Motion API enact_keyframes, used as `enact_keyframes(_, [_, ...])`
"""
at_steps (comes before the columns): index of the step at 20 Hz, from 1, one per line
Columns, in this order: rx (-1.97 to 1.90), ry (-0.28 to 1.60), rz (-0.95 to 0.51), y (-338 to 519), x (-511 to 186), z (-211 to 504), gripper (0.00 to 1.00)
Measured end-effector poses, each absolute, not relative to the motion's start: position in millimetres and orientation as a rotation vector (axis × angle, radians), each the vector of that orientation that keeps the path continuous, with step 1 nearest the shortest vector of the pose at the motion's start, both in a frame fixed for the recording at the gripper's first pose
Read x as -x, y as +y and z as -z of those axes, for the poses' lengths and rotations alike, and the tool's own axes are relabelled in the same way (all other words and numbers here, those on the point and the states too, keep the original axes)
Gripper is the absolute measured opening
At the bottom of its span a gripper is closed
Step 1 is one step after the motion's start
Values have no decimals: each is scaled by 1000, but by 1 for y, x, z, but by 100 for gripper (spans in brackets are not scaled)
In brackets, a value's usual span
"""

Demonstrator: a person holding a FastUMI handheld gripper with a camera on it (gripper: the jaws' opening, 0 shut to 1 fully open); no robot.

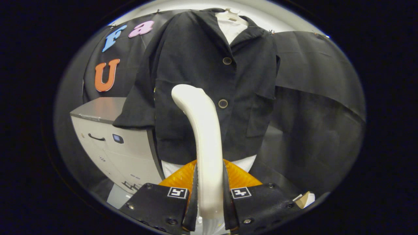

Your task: Iron the clothes twice with a garment steamer, once on the left side and once on the right side.

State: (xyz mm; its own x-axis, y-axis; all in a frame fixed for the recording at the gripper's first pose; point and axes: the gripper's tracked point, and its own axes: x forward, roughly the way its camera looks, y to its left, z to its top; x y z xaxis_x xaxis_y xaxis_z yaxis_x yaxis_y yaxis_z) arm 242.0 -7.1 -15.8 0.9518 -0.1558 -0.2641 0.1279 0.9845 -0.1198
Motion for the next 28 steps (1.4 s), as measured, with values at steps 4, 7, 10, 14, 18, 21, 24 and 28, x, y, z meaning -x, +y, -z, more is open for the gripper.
enact_keyframes(4, [118,329,147,-9,-241,51,35])
enact_keyframes(7, [123,365,147,-5,-240,70,35])
enact_keyframes(10, [111,375,144,-7,-239,74,35])
enact_keyframes(14, [103,362,137,-9,-233,65,35])
enact_keyframes(18, [52,329,128,-20,-217,45,35])
enact_keyframes(21, [-2,291,131,-40,-204,19,35])
enact_keyframes(24, [-49,239,141,-64,-192,-15,35])
enact_keyframes(28, [-79,159,171,-100,-185,-67,35])
